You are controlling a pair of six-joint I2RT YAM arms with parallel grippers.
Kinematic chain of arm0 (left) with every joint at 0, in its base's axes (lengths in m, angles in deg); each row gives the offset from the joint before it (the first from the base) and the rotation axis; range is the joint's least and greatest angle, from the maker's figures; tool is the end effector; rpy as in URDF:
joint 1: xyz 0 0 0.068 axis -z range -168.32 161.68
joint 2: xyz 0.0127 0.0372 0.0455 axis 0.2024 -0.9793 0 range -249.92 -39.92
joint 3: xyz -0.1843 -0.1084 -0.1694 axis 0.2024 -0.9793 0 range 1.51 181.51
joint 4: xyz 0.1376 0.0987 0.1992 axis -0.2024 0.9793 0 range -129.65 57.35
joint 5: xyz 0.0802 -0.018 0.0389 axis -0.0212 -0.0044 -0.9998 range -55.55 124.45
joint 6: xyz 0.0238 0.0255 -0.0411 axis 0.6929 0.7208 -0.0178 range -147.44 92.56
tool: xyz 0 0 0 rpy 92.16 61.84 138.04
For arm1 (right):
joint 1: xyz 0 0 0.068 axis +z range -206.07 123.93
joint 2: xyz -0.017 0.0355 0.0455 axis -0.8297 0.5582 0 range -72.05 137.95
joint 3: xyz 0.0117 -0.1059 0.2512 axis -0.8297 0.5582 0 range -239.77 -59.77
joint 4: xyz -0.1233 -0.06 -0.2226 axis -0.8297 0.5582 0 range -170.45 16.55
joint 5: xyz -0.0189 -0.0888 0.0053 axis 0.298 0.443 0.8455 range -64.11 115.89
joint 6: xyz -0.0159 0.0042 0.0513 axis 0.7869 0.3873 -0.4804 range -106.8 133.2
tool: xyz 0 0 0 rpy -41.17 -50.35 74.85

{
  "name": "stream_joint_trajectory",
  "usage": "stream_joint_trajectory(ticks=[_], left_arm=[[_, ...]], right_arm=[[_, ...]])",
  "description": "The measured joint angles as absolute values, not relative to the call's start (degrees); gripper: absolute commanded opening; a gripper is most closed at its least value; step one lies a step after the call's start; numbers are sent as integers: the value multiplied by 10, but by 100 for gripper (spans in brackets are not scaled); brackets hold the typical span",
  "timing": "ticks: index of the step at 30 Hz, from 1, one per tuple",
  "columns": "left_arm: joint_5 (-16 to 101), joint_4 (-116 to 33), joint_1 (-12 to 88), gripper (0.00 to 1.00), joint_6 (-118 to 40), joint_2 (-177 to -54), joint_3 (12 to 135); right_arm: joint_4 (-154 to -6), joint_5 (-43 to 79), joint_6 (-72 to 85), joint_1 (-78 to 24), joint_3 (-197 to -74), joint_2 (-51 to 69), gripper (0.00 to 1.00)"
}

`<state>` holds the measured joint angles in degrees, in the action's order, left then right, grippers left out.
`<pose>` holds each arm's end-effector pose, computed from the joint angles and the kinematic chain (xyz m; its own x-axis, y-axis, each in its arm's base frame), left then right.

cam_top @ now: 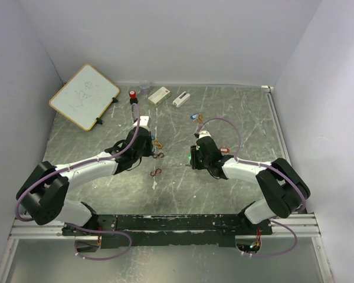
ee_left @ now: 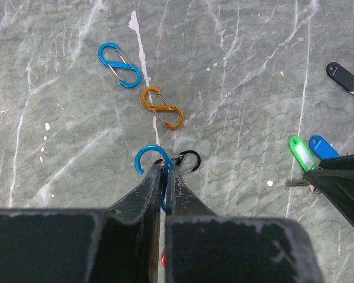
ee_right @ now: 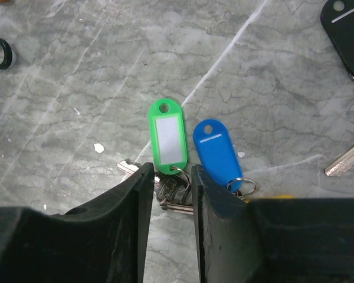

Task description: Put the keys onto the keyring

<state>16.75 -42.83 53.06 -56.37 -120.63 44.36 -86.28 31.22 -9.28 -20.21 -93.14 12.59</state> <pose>0.2295 -0.1878 0.2096 -0.5876 -0.0965 -0.8034 0.1805 0.9522 -0.2464 0.2225 0.1568 0.1449 -0.7364 -0.0625 -0.6736 -0.2693 0.9405 0.2071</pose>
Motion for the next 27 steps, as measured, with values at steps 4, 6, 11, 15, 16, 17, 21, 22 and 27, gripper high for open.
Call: stream_joint_trajectory(ticks=[4,6,11,15,16,17,21,22,27], left_arm=[[168,-428,531,7,-564,-1206,444],[168,-428,531,7,-564,-1206,444],[168,-428,531,7,-564,-1208,444],[168,-429,531,7,-564,-1211,444],[168,-428,531,7,-564,-1211,444],[168,-428,531,7,-564,-1212,444],[168,-428,531,7,-564,-1212,444],[168,-429,531,7,-564,-1212,444],[168,-429,531,7,-564,-1212,444]], right_arm=[[-864,312,-94,-202,-931,127,26],[-864,312,-95,-202,-930,127,24],[-864,312,-95,-202,-930,126,20],[-864,313,-96,-202,-930,126,11],[-864,313,-96,-202,-930,126,10],[-864,313,-97,-202,-930,126,8],[-863,314,-97,-202,-930,124,1],[-863,315,-97,-202,-930,124,0],[-861,317,-97,-202,-930,120,0]])
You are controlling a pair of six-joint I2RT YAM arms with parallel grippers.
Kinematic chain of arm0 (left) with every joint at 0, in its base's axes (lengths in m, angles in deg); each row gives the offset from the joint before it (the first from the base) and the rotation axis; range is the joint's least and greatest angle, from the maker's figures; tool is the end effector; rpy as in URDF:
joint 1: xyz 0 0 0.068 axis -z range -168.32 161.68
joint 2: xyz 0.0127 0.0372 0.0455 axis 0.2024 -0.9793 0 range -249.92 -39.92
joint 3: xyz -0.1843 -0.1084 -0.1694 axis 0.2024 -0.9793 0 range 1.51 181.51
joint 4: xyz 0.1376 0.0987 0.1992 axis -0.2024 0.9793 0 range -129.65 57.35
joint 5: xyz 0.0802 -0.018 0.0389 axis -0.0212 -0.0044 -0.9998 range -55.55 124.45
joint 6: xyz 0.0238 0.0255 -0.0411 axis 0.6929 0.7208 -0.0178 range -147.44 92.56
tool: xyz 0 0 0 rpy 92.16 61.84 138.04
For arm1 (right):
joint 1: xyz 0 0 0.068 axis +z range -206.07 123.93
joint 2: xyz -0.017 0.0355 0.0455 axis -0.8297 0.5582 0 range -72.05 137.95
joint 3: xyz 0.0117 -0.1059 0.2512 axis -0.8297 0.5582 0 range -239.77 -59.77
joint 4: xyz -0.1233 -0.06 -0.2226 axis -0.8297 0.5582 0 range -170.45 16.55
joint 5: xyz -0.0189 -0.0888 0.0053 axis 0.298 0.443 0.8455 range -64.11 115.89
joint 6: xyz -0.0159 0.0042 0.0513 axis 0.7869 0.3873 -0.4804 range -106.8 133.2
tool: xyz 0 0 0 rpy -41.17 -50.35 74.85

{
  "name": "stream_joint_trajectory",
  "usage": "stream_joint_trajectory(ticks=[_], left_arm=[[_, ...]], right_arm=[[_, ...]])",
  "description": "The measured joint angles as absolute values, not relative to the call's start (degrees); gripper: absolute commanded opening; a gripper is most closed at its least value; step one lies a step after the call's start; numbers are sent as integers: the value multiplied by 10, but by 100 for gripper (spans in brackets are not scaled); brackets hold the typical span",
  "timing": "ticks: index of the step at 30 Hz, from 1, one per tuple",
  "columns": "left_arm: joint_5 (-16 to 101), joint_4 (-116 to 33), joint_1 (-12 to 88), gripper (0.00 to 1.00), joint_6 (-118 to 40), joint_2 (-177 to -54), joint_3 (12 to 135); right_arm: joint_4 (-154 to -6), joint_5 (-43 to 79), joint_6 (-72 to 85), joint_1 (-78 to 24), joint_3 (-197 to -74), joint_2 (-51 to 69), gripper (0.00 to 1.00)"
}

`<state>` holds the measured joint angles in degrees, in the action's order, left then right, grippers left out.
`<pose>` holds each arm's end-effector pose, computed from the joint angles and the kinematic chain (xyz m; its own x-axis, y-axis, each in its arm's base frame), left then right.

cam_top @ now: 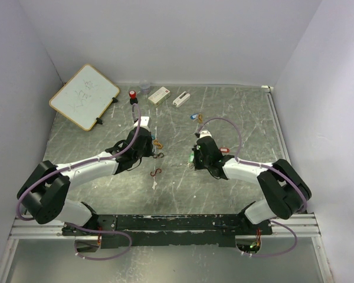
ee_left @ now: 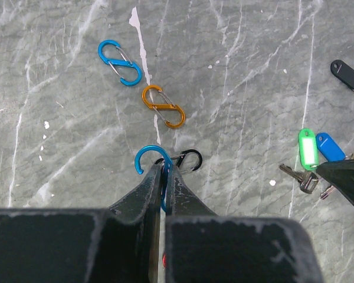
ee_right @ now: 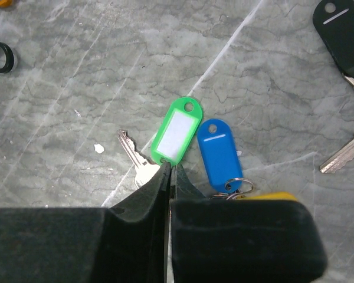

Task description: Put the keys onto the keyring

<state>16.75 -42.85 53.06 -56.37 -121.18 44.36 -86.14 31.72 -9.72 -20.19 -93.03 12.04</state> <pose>0.2302 -0.1884 0.2069 -0.5931 -0.0916 -0.7999 0.1788 0.9537 -0.2418 0.2219 0.1561 0.1466 -0.7335 -0.0524 -0.6777 -0.2598 0.9429 0.2084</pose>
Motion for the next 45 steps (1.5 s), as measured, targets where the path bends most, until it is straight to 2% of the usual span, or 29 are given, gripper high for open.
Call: stream_joint_trajectory(ticks=[14,25,33,45], left_arm=[[187,-430,531,7,-563,-1213,444],[271,-458,531,7,-548,-1217,457],[319,-473,547,7,-542,-1270,514],[332,-471,577,7,-537,-1309,555]], right_arm=[[-853,341,-80,-198,-932,28,0],[-884,355,-50,-168,-932,-21,0],[-924,368,-32,-140,-932,-12,0],[-953,395,-12,-106,-932,8,0]])
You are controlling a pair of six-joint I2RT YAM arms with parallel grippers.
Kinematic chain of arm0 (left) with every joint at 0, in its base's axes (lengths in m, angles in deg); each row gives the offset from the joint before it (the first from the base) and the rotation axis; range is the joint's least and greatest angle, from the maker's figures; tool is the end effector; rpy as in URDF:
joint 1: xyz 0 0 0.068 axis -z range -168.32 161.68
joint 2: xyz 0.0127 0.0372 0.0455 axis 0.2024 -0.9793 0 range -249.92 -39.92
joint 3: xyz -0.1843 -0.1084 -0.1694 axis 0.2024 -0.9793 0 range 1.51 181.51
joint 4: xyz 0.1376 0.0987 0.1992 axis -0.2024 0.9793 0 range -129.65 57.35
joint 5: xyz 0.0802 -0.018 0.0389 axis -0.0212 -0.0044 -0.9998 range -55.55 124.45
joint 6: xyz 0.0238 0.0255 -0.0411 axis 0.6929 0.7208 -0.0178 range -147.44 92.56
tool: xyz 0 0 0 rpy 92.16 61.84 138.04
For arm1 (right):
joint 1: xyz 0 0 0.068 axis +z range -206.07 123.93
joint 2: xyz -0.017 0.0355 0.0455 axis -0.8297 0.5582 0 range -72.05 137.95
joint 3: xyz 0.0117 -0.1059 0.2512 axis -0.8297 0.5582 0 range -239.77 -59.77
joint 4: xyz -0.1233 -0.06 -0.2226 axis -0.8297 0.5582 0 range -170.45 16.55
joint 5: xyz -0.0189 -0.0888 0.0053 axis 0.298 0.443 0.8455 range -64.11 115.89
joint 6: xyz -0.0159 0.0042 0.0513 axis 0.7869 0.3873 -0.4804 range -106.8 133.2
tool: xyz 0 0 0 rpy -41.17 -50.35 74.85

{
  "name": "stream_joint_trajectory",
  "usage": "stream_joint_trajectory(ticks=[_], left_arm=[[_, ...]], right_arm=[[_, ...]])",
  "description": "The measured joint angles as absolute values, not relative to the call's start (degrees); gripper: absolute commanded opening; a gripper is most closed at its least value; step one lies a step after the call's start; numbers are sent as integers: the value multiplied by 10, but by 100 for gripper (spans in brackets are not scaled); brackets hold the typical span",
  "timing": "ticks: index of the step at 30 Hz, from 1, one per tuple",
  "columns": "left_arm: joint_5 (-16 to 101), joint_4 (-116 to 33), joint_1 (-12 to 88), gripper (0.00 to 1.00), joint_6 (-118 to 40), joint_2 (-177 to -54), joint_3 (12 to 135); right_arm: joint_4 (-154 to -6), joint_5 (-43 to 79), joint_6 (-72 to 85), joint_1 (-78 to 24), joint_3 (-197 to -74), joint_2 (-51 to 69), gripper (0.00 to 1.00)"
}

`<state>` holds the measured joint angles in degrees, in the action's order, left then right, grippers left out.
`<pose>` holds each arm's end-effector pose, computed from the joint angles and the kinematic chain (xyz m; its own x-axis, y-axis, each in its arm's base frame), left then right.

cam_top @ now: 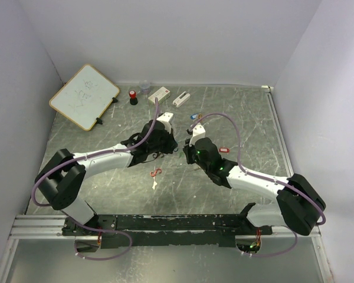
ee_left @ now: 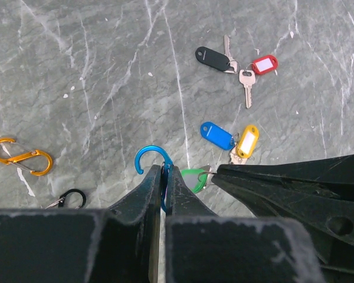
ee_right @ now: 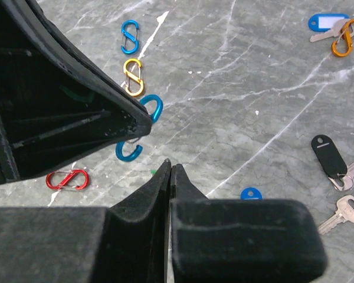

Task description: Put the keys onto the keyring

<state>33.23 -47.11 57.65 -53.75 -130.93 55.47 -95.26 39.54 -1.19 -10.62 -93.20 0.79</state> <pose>0.2449 -0.2523 0.2235 -0.6205 0.0044 -0.7842 0.4807 0.7922 -0.3760 0.1941 0.1853 0.2114 -0.4176 -0.0799 -0.9051 -0.4524 0.8822 0.1308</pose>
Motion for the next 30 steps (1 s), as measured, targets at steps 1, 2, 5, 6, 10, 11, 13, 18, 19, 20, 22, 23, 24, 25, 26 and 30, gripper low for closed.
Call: stream_joint_trajectory(ticks=[1,2,5,6,10,11,13,18,19,20,22,23,24,25,26,30], left_arm=[[333,-471,578,7,-537,-1310,555],[333,-471,579,7,-537,-1311,555],[333,-471,582,7,-537,-1315,556],[333,-471,583,7,-537,-1316,556],[333,-470,586,7,-535,-1318,556],[333,-470,586,7,-535,-1318,557],[333,-470,587,7,-535,-1318,559],[333,-470,588,7,-534,-1318,564],[333,-470,588,7,-534,-1319,564],[333,-470,588,7,-534,-1320,564],[333,-470,588,7,-533,-1322,565],[333,-470,589,7,-533,-1323,565],[334,-470,589,7,-533,-1324,565],[334,-470,590,7,-533,-1325,565],[334,-470,590,7,-533,-1326,565],[335,-470,592,7,-533,-1329,566]], right_arm=[[-955,398,-11,-105,-932,8,0],[-957,400,-10,-103,-932,9,0],[-962,405,-8,-99,-932,9,0],[-964,407,-7,-99,-932,9,0],[-969,410,-5,-97,-932,9,0],[-969,410,-4,-96,-932,9,0],[-970,410,-2,-95,-932,9,0],[-974,410,2,-90,-932,9,0],[-975,410,2,-90,-932,9,0],[-976,411,3,-89,-932,9,0],[-979,412,4,-87,-932,9,0],[-980,412,4,-87,-932,9,0],[-981,412,4,-86,-932,9,0],[-981,412,4,-86,-932,9,0],[-982,413,4,-86,-932,9,0],[-982,414,6,-86,-932,9,0]])
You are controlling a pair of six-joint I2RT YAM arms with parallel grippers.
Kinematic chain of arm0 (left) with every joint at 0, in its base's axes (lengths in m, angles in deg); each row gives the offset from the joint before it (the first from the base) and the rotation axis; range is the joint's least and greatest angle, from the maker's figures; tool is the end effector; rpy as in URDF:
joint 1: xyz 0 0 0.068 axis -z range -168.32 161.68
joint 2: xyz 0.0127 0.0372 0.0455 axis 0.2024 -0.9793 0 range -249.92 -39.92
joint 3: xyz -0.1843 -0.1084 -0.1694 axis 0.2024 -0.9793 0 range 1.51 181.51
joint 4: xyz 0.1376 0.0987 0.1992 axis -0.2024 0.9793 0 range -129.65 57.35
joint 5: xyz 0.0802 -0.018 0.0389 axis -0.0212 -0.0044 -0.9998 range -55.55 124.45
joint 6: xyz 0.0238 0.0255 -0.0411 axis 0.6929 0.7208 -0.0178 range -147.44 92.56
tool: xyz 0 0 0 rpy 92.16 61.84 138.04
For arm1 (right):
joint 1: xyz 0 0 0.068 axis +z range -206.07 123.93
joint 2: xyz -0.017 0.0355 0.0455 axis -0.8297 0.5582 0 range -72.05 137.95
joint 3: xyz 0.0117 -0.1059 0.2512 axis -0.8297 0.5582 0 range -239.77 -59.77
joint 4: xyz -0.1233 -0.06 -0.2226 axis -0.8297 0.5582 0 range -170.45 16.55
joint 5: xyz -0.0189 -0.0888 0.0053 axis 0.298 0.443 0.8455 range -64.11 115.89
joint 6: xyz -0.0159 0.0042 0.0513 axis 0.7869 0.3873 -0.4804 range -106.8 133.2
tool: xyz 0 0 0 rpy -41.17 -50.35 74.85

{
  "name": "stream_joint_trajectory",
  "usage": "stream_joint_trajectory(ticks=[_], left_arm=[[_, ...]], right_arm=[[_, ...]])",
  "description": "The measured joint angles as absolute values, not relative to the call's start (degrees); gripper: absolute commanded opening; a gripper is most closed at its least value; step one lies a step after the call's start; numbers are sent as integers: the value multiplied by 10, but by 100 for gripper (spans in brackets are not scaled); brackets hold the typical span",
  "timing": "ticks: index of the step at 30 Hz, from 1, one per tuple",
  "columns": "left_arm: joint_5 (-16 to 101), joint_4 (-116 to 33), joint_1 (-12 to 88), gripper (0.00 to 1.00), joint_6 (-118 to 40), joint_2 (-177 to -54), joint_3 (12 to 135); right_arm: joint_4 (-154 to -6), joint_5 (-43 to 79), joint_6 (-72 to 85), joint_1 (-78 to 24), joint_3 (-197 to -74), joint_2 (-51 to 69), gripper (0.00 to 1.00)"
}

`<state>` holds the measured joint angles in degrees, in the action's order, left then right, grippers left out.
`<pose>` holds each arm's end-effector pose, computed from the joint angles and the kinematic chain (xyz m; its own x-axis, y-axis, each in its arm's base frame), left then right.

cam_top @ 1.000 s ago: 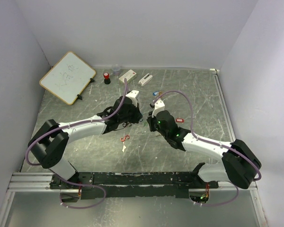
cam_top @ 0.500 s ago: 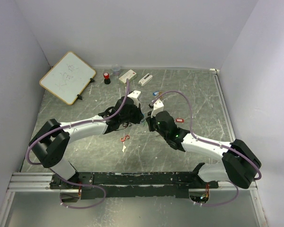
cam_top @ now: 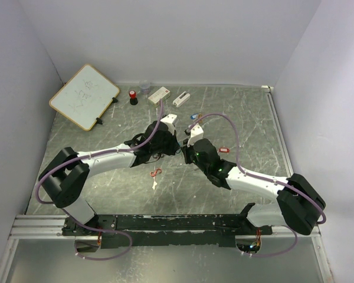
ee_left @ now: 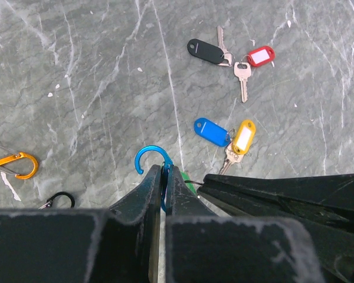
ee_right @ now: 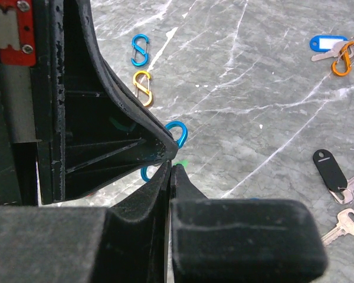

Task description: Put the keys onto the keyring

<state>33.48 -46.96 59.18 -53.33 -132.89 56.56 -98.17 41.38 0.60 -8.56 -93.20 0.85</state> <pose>0.2424 -0.2637 0.2180 -0.6271 0.0381 -0.7780 0.5042 0.7813 -0.3680 0.1895 0.1929 0.2164 -0.3628 -0.0848 -0.9280 -0.4753 0.8734 0.1060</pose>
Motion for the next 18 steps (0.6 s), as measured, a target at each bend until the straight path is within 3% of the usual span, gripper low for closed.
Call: stream_joint_trajectory(ticks=[18], left_arm=[[335,-468,593,7,-531,-1330,572]], right_arm=[[-982,414,13,-78,-932,12,0]])
